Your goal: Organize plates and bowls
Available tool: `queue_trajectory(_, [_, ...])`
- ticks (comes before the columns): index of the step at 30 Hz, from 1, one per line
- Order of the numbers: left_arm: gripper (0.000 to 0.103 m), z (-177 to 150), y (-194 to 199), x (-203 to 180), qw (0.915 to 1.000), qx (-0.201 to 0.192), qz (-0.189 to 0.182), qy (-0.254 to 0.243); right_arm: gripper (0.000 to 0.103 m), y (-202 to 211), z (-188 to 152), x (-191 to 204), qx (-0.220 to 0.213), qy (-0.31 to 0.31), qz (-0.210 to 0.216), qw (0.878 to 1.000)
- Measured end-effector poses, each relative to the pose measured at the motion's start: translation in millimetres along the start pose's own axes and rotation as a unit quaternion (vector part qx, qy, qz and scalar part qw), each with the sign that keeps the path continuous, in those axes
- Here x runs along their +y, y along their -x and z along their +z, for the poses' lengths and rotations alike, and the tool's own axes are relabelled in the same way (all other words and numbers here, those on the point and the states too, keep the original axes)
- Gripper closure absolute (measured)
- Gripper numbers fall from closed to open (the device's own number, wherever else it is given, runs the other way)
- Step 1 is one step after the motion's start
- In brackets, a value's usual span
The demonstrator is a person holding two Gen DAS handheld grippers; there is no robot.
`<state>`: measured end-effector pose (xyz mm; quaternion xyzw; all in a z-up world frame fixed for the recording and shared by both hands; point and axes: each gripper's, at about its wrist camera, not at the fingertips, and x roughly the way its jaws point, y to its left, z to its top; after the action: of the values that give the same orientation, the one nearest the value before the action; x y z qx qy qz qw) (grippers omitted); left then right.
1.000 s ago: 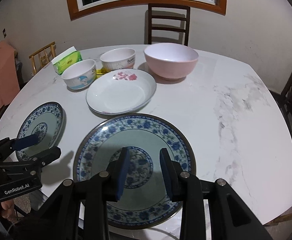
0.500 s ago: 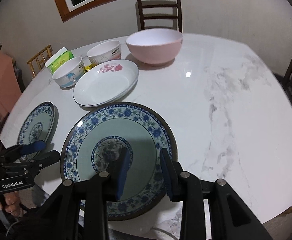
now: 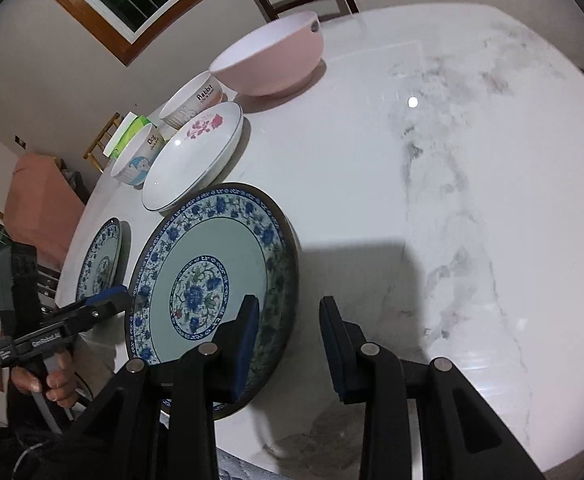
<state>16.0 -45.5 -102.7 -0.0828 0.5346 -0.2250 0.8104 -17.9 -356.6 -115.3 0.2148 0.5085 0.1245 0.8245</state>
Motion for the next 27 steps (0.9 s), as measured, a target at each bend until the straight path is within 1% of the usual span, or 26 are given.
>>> queue_trajectory(4, [0.056, 0.8, -8.3, -0.6, 0.9999, 0.011, -0.005, 0.000, 0.071, -6.5, 0.0, -6.1, 0.006, -0.006, 0.019, 1.000])
queue_trajectory(7, [0.058, 1.9, -8.3, 0.1, 0.9999, 0.009, -0.008, -0.004, 0.071, -11.0, 1.3, -7.4, 0.008, -0.004, 0.029, 1.000])
queue_trajectory(10, [0.061, 3.2, -9.3, -0.3, 0.9999, 0.009, -0.008, -0.007, 0.075, -14.6, 2.4, -9.6, 0.008, -0.004, 0.040, 0.999])
queue_trajectory(11, [0.061, 3.7, -9.8, -1.0, 0.9999, 0.009, -0.009, -0.008, 0.078, -15.0, 2.8, -10.7, 0.008, -0.007, 0.043, 0.999])
queue_trajectory(13, [0.069, 5.0, -11.8, -2.2, 0.9998, 0.013, -0.013, -0.010, 0.079, -16.1, 2.2, -12.2, 0.007, -0.010, 0.055, 0.998])
queue_trajectory(15, [0.075, 4.5, -13.1, -2.9, 0.9995, 0.019, -0.022, -0.012, 0.084, -17.9, 1.5, -12.7, 0.010, -0.012, 0.060, 0.998])
queue_trajectory(17, [0.076, 3.3, -13.6, -4.1, 0.9993, 0.022, -0.028, -0.014, 0.085, -20.3, 1.5, -11.1, 0.011, -0.012, 0.066, 0.998])
queue_trajectory(20, [0.079, 2.7, -13.2, -5.3, 0.9994, 0.021, -0.022, -0.017, 0.087, -21.2, 2.1, -10.4, 0.010, -0.012, 0.064, 0.998])
queue_trajectory(22, [0.086, 2.2, -12.9, -4.6, 0.9996, 0.019, -0.010, -0.019, 0.090, -21.0, 1.7, -10.8, 0.007, -0.015, 0.058, 0.998])
queue_trajectory(25, [0.086, 2.0, -12.6, -4.6, 0.9996, 0.016, -0.007, -0.021, 0.090, -20.0, -0.1, -9.4, 0.006, -0.015, 0.051, 0.999])
queue_trajectory(27, [0.085, 1.7, -12.4, -7.1, 0.9996, 0.013, 0.004, -0.026, 0.090, -19.7, -0.5, -6.8, 0.004, -0.017, 0.045, 0.999])
